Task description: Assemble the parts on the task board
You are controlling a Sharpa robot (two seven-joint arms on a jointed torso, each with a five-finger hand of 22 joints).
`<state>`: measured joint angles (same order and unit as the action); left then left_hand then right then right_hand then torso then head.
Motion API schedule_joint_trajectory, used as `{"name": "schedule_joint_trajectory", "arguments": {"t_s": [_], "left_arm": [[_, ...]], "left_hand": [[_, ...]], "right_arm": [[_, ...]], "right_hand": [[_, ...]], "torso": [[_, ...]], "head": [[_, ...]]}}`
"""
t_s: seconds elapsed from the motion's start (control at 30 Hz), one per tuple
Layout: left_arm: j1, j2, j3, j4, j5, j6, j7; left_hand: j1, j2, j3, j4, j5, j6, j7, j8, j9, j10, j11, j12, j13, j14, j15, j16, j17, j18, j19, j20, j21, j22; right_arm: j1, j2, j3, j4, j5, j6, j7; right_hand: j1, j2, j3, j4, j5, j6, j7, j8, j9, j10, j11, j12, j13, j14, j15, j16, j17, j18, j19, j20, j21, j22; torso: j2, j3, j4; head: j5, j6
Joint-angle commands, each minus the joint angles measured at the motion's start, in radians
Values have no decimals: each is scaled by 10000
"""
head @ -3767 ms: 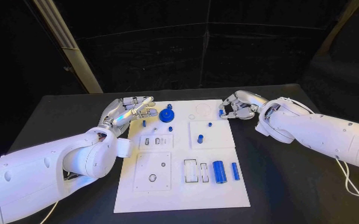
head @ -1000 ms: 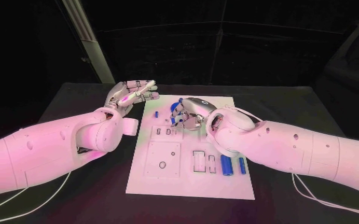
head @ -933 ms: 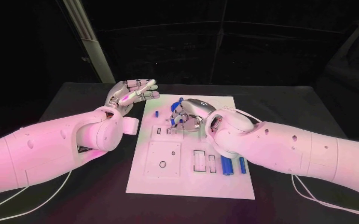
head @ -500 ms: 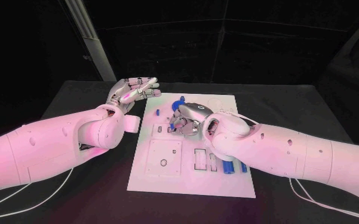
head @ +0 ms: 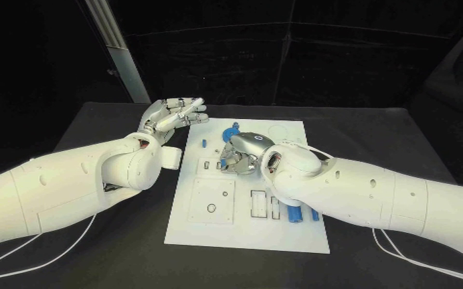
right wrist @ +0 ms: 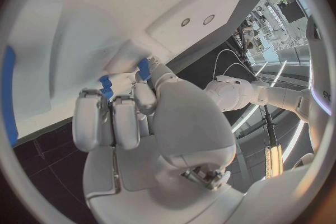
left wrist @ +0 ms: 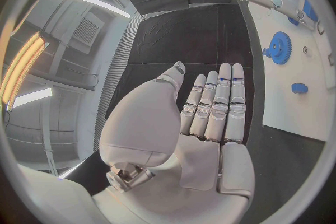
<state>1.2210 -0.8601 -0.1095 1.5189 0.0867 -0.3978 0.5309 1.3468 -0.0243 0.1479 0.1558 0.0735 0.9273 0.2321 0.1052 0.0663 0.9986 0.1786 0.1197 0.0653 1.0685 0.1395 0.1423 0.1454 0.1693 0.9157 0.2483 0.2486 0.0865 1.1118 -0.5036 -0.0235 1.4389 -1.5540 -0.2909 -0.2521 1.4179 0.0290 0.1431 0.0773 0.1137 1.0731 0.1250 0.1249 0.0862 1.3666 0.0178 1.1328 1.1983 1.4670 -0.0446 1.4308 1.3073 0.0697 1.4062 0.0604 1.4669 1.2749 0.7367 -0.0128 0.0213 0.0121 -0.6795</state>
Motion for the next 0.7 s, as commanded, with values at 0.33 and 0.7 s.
{"name": "schedule_joint_trajectory", "arguments": {"t_s": [0.33, 0.7], "left_arm": [[19, 6, 8, 8, 13, 119, 77], [18, 12, 7, -7, 13, 128, 73]], "left_hand": [[1, 59, 6, -72, -50, -21, 20, -57, -3, 17, 37, -34, -4, -31, -11, -46, -2, 143, -38, 2, -58, -11], [1, 59, 6, -72, -50, -21, 20, -57, -3, 17, 37, -34, -4, -31, -11, -46, -2, 143, -38, 2, -58, -11]], "right_arm": [[-11, -56, -15, -4, -392, 661, -303], [-12, -71, -15, 21, -612, 668, -480]], "right_hand": [[-11, -24, 57, -76, 33, 398, -240, 91, 39, -97, -6, -120, -43, 553, -66, -90, 306, -54, -114, 7, -67, -65], [-288, -431, 18, -131, 239, 125, -108, -86, -53, -337, 95, -504, -322, 527, 3, -197, 182, -18, -228, 47, -168, -269]], "torso": [[-1, 0, -4], [4, 0, -5]], "head": [[-11, -5], [-20, -14]]}}
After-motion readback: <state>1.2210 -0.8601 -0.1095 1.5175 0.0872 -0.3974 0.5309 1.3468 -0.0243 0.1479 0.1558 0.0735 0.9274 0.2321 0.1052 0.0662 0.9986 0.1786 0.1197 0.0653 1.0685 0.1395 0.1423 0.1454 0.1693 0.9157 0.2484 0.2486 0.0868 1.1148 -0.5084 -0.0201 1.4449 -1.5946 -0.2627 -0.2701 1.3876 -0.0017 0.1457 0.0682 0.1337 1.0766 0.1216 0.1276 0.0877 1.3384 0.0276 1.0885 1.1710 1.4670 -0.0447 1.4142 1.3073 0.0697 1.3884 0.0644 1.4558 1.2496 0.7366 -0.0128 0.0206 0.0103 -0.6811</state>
